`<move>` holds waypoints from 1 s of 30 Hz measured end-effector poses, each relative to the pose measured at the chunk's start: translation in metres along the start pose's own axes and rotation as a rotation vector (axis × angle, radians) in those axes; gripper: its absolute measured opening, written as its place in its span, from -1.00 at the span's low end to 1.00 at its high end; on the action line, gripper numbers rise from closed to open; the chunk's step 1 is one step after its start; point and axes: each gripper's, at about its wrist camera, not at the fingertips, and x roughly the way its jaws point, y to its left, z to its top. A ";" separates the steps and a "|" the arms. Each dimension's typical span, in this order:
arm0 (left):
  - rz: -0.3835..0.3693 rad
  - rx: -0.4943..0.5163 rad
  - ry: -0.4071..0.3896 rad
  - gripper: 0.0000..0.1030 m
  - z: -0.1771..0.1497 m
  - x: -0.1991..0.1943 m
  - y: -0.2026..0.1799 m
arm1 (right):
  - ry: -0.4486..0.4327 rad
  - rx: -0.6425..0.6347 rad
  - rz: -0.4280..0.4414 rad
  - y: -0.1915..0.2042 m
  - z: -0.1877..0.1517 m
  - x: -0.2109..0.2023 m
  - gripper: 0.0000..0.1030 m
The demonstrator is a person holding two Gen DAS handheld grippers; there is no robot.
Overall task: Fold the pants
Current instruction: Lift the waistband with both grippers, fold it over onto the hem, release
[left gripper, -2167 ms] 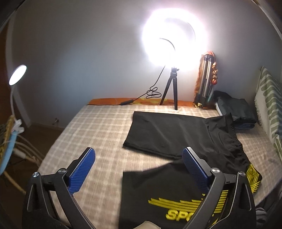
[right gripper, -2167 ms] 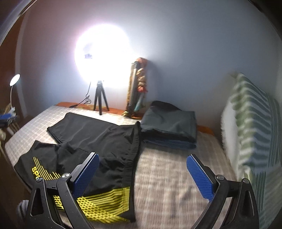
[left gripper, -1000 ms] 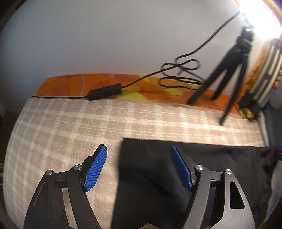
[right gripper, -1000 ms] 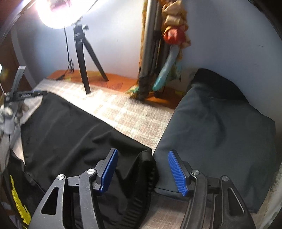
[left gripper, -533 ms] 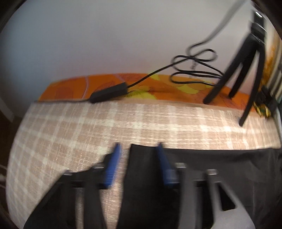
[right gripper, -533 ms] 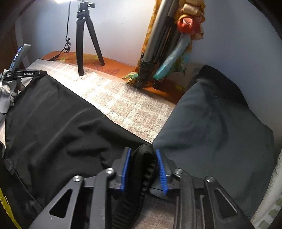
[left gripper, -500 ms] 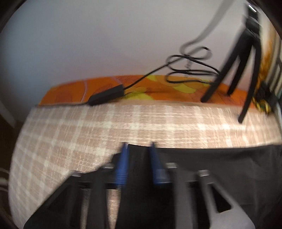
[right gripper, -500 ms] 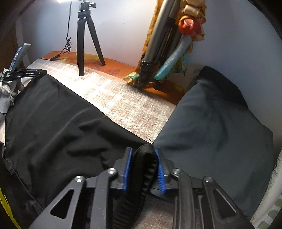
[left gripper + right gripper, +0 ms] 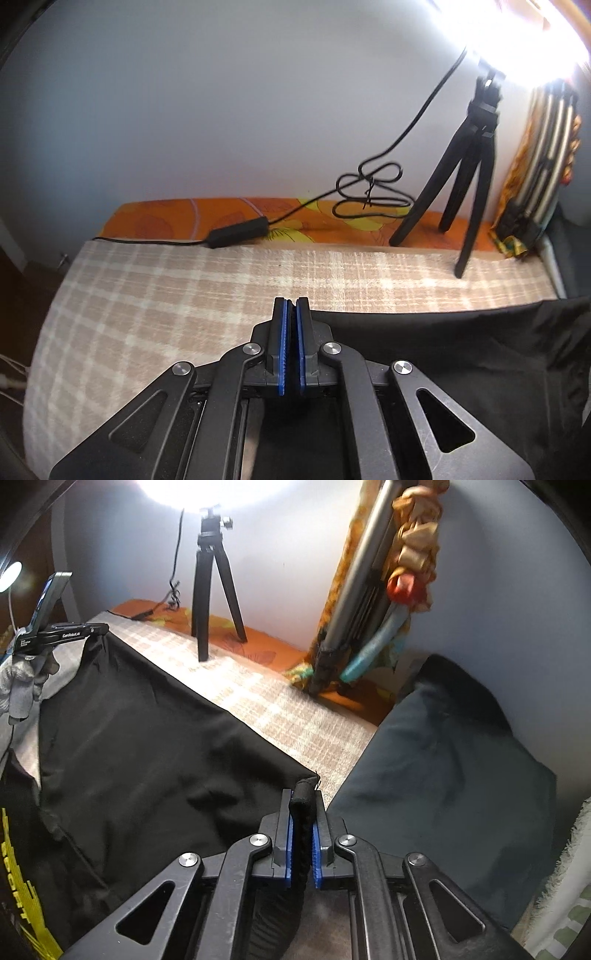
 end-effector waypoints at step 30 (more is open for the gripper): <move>-0.019 0.007 -0.128 -0.94 -0.212 -0.248 0.028 | -0.093 -0.118 0.088 0.114 -0.166 -0.179 -0.91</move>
